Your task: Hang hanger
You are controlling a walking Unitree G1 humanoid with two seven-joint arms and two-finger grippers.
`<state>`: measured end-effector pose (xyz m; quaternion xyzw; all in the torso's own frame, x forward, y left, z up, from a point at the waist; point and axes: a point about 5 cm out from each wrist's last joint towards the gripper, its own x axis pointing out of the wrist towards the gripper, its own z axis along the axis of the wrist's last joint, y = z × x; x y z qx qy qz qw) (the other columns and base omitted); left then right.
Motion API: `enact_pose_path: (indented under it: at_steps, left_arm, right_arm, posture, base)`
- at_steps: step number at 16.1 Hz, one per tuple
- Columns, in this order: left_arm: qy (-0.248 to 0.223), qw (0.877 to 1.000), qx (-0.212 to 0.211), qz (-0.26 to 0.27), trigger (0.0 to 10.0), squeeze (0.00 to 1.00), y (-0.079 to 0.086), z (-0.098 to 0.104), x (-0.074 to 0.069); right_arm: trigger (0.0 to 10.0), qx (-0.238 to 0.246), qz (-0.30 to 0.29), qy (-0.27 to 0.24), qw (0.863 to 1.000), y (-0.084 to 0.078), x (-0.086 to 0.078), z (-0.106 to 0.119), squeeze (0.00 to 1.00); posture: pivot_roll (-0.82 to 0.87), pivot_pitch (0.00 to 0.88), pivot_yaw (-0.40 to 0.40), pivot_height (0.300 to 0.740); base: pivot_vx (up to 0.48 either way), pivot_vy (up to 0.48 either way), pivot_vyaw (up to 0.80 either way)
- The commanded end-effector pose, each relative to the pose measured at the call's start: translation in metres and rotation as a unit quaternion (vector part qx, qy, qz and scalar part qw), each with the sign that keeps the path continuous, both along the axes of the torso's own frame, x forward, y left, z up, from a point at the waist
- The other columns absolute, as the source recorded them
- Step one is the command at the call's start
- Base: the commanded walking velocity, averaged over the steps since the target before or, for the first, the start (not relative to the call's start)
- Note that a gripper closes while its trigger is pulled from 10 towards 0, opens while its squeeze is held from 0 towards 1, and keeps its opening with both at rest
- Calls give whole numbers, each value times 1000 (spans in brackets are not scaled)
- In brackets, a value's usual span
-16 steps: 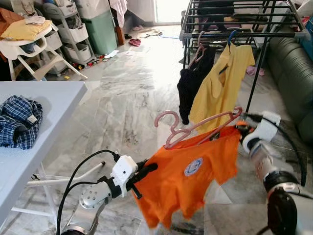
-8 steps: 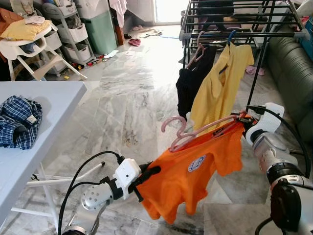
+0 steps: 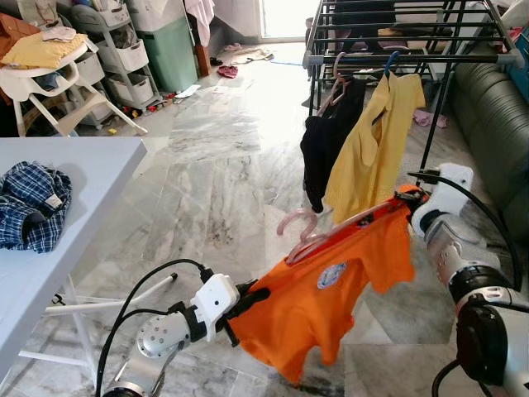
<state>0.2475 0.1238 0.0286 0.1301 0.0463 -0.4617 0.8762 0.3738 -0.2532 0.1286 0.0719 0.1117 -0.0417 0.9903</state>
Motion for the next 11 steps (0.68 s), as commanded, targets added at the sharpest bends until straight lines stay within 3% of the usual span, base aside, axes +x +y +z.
enact_pose_path:
  at_steps: [1, 2, 6, 9, 11]
  left_arm:
    - [54, 997, 58, 24, 0, 0, 30, -22, -14]
    - [55, 997, 57, 20, 0, 0, 29, -23, -14]
    - [65, 996, 62, 17, 0, 0, 27, -28, -16]
    - [72, 995, 66, 18, 0, 0, 23, -32, -16]
    - [73, 995, 60, 18, 0, 0, 14, -33, -13]
  right_arm:
    - [0, -31, -28, -82, 996, -21, 10, 49, 0]
    - [0, -59, 2, -86, 995, -10, 14, 53, 0]
    - [0, -106, 53, -99, 988, 9, 19, 58, 0]
    - [0, -93, 77, -98, 988, 23, 21, 56, 0]
    - [0, -81, 126, -100, 984, 47, 21, 50, 0]
  posture:
    - [-103, 0, 84, 740]
    - [-102, 0, 85, 740]
    - [-103, 0, 86, 740]
    - [-106, 0, 86, 740]
    - [-105, 0, 87, 740]
  base:
    - [0, 0, 0]
    - [0, 0, 0]
    - [0, 0, 0]
    - [0, 0, 0]
    - [0, 0, 0]
